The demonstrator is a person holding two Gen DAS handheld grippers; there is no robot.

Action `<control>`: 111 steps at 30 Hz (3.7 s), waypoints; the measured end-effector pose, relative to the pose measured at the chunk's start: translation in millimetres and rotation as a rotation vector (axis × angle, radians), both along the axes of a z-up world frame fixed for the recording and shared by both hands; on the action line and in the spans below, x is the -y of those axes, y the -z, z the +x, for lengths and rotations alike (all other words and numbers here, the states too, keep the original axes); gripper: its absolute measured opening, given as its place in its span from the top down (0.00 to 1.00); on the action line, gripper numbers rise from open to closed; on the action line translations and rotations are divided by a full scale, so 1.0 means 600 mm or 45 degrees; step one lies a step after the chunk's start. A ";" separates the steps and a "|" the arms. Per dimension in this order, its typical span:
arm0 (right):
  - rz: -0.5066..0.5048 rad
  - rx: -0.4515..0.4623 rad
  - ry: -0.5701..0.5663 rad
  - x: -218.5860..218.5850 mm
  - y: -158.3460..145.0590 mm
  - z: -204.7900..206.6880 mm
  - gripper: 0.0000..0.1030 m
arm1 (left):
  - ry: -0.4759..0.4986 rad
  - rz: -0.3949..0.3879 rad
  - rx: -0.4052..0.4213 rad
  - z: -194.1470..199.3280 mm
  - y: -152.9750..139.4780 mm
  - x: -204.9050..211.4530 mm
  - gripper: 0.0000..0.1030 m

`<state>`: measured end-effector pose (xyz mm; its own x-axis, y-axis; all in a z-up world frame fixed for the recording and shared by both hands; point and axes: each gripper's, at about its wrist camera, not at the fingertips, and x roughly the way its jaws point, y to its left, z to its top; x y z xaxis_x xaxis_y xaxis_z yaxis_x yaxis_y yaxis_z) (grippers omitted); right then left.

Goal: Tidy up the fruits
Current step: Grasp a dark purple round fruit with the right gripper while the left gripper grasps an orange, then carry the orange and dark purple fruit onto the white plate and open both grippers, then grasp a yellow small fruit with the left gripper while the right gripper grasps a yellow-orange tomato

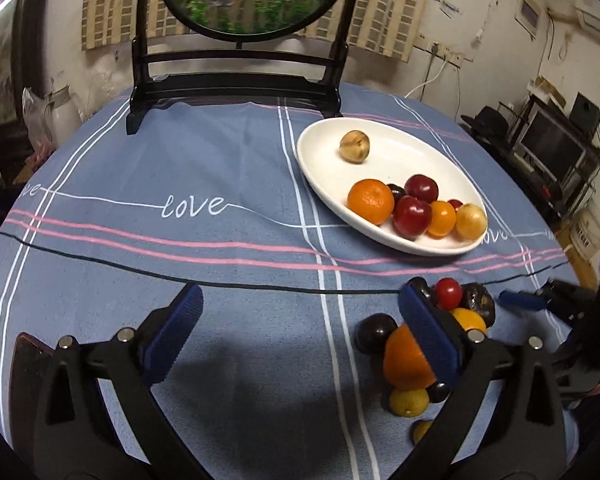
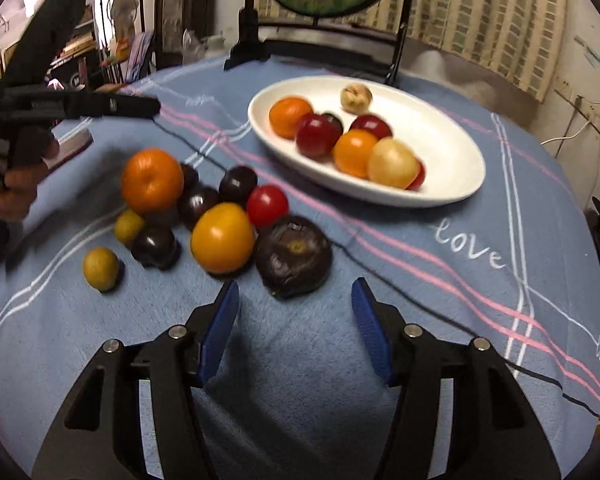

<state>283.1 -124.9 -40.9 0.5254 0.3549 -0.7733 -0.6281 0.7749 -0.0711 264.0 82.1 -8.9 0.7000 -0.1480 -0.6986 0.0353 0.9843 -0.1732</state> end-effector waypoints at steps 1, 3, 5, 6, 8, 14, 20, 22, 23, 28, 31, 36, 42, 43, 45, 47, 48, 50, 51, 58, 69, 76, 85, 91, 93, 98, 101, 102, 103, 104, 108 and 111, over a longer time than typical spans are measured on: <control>0.000 -0.014 -0.003 -0.001 0.003 0.003 0.46 | 0.002 -0.010 0.000 0.000 -0.001 -0.001 0.03; 0.011 -0.027 -0.004 -0.001 0.003 0.007 0.48 | 0.004 -0.016 -0.003 -0.001 -0.002 0.000 0.03; 0.031 -0.036 0.002 0.001 0.001 0.017 0.48 | 0.007 -0.015 -0.007 -0.002 -0.002 0.002 0.03; 0.034 -0.041 0.005 0.000 0.001 0.023 0.48 | 0.009 -0.013 -0.006 -0.003 -0.002 0.003 0.03; 0.037 -0.062 0.003 -0.002 0.003 0.035 0.48 | 0.013 -0.014 -0.008 -0.003 -0.001 0.003 0.03; 0.006 -0.053 -0.021 -0.019 0.004 0.049 0.51 | 0.028 -0.049 -0.007 -0.006 -0.005 -0.003 0.03; 0.011 -0.035 -0.002 -0.014 -0.001 0.037 0.57 | 0.013 -0.025 -0.013 -0.005 -0.002 -0.001 0.03; 0.080 -0.078 0.040 0.000 -0.005 0.038 0.57 | 0.035 -0.036 -0.010 -0.007 -0.002 0.003 0.03; 0.128 -0.103 0.071 0.012 -0.009 0.038 0.57 | 0.052 -0.038 -0.003 -0.009 -0.003 0.005 0.03; 0.229 -0.125 0.114 0.039 -0.025 0.024 0.57 | 0.281 0.021 0.076 -0.031 -0.012 0.055 0.03; 0.245 -0.128 0.102 0.040 -0.028 0.014 0.57 | 0.385 0.097 0.079 -0.040 -0.004 0.090 0.04; 0.235 -0.140 0.115 0.037 -0.023 0.018 0.57 | 0.456 0.156 0.020 -0.036 0.019 0.114 0.33; 0.236 -0.138 0.115 0.038 -0.024 0.017 0.57 | 0.473 0.177 -0.008 -0.035 0.031 0.119 0.40; 0.233 -0.139 0.115 0.037 -0.023 0.017 0.57 | 0.479 0.181 -0.015 -0.035 0.034 0.121 0.42; 0.232 -0.142 0.115 0.038 -0.022 0.016 0.57 | 0.491 0.192 -0.029 -0.035 0.038 0.124 0.49; 0.231 -0.141 0.116 0.038 -0.023 0.016 0.57 | 0.499 0.194 -0.046 -0.034 0.043 0.125 0.54; 0.233 -0.141 0.116 0.039 -0.023 0.016 0.57 | 0.499 0.195 -0.051 -0.034 0.044 0.124 0.55; 0.232 -0.140 0.115 0.039 -0.023 0.016 0.57 | 0.500 0.191 -0.052 -0.032 0.045 0.124 0.56; 0.235 -0.142 0.114 0.039 -0.023 0.016 0.57 | 0.500 0.187 -0.052 -0.032 0.044 0.124 0.56; 0.371 -0.107 0.111 0.054 -0.056 0.020 0.57 | 0.459 0.048 -0.006 -0.025 0.011 0.097 0.57; 0.492 0.025 0.410 0.073 -0.085 0.188 0.57 | 0.284 0.009 0.028 0.167 -0.053 0.105 0.71; 0.469 0.017 0.442 0.074 -0.086 0.199 0.52 | 0.218 0.008 -0.028 0.224 -0.029 0.108 0.53; 0.443 0.005 0.149 0.026 -0.097 0.052 0.50 | 0.056 0.042 0.131 0.067 -0.054 0.035 0.04; 0.311 -0.118 0.032 -0.025 -0.037 0.007 0.50 | 0.028 0.101 -0.007 0.008 0.018 0.018 0.04; 0.291 -0.117 0.025 -0.028 -0.031 0.005 0.50 | 0.043 0.098 -0.019 -0.003 0.024 0.015 0.04; 0.260 -0.133 0.037 -0.031 -0.020 0.013 0.50 | 0.046 0.095 0.013 -0.016 0.012 0.014 0.04; 0.237 -0.119 0.050 -0.034 -0.018 0.009 0.50 | 0.045 0.096 0.007 -0.017 0.011 0.014 0.04; 0.231 -0.118 0.054 -0.035 -0.016 0.014 0.50 | 0.047 0.094 0.004 -0.018 0.012 0.015 0.04; 0.221 -0.115 0.058 -0.039 -0.014 0.016 0.50 | 0.047 0.093 0.002 -0.019 0.012 0.016 0.04; 0.205 -0.106 0.062 -0.042 -0.012 0.016 0.50 | 0.049 0.093 0.003 -0.019 0.012 0.017 0.04; 0.177 -0.089 0.039 -0.052 -0.009 0.015 0.58 | 0.053 0.127 0.024 -0.022 0.008 0.022 0.04; 0.168 -0.077 0.032 -0.054 -0.009 0.011 0.62 | 0.055 0.144 0.029 -0.024 0.007 0.024 0.04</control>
<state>289.9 -92.4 -35.5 0.4889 0.4430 -0.7515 -0.6086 0.7904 0.0700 249.6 67.6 -13.3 0.7106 -0.0996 -0.6965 0.0807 0.9949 -0.0599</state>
